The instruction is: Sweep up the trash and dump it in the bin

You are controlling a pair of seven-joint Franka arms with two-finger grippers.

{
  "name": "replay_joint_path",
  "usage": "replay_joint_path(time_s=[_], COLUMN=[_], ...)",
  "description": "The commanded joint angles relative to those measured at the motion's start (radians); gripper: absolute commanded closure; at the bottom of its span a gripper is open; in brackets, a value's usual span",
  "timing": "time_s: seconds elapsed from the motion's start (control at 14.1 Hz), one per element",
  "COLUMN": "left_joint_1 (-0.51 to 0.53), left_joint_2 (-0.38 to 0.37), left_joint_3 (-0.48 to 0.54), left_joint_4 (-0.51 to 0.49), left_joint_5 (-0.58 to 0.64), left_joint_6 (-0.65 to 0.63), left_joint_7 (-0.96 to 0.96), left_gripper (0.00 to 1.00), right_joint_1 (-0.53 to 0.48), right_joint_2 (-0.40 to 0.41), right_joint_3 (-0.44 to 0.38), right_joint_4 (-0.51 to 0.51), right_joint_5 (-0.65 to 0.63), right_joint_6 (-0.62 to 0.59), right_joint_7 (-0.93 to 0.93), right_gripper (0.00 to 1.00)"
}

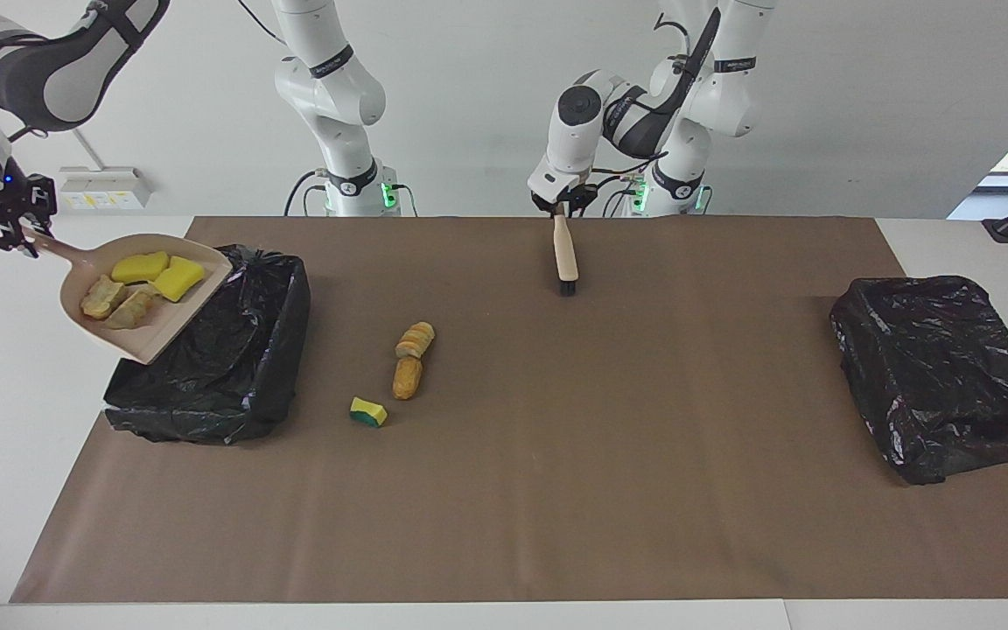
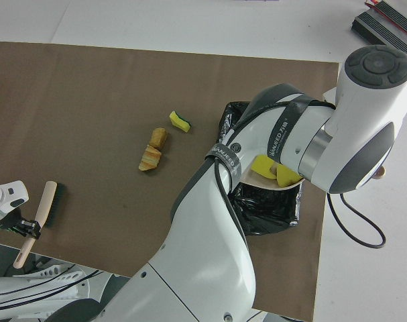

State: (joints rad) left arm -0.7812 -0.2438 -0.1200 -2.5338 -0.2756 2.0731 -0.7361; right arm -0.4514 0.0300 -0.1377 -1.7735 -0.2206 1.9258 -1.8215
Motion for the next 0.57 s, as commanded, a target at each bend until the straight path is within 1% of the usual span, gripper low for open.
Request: replay_joint_path(time_s=[0.0,0.07,0.21,0.5], left_joint_1=[0.123,0.161,0.245,0.37], left_joint_2=[0.047,0.046,0.047,0.054], left_joint_3=[-0.001,0.002,0.0,0.002], left_joint_4=[0.176,0.231,0.341,0.486], left_joint_5=[-0.001,0.024,0.126,0.245], left_joint_6=[-0.152,-0.19,-0.244,-0.283], left_joint_7=[0.081,0.111,0.184,0.291], left_gripper=[0.0,0.0,0.0,0.0], right_joint_1=[0.014,0.025,0.066,0.069], right_joint_2=[0.001,-0.002,-0.001,-0.002], right_joint_3=[0.012,0.015,0.017,0.017], right_joint_4=[-0.012,-0.03,-0.049,-0.101], right_joint_5=[-0.124,-0.194,-0.336,-0.397], right_joint_6=[0.074,0.105,0.137,0.193], right_joint_7=[-0.01,-0.01,-0.012,-0.019], right_gripper=[1.0,1.0,1.0,1.0])
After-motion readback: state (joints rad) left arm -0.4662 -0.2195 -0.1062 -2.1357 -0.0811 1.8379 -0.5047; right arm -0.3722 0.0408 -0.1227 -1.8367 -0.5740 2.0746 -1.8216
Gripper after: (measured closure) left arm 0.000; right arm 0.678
